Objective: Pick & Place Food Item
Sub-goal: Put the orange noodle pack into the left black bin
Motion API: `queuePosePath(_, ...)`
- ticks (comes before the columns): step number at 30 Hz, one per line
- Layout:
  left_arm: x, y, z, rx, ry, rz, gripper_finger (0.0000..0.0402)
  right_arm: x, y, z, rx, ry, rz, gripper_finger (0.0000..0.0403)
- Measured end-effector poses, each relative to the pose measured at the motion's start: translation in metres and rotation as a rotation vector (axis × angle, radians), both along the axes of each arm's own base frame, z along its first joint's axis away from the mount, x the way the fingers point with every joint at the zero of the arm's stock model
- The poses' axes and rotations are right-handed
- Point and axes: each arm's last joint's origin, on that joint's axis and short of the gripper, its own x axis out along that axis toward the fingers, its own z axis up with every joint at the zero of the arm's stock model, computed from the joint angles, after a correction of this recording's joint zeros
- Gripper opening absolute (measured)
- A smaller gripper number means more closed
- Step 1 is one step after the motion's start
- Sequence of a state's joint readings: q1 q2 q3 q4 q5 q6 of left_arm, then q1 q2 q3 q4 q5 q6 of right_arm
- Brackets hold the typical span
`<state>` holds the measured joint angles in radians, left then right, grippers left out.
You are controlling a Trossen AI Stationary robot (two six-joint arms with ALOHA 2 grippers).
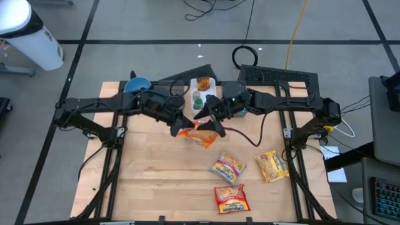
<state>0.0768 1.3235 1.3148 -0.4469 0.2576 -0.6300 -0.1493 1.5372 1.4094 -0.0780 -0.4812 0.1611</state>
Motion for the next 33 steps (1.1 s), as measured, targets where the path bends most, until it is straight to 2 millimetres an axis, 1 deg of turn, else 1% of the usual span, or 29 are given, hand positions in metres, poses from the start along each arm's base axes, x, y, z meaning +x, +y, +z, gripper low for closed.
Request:
queuePosePath(5, -0.0003, 0.0041, -0.0010, 0.003, 0.008, 0.012, 0.0000, -0.0003, 0.0010, 0.0009, 0.009, -0.006, 0.021, 0.0230)
queuePosePath(19, -0.0009, 0.0046, -0.0024, 0.011, 0.022, 0.015, 0.0000, -0.0005, 0.0008, 0.0005, -0.009, -0.007, 0.025, 0.0123)
queuePosePath(24, -0.0009, 0.0046, -0.0024, 0.015, 0.022, 0.019, 0.0000, -0.0007, 0.0008, -0.0002, -0.015, -0.002, 0.026, 0.0093)
queuePosePath(33, -0.0007, 0.0049, -0.0022, 0.024, 0.018, 0.023, 0.0000, -0.0007, 0.0007, -0.0002, -0.026, -0.005, 0.025, 0.0051)
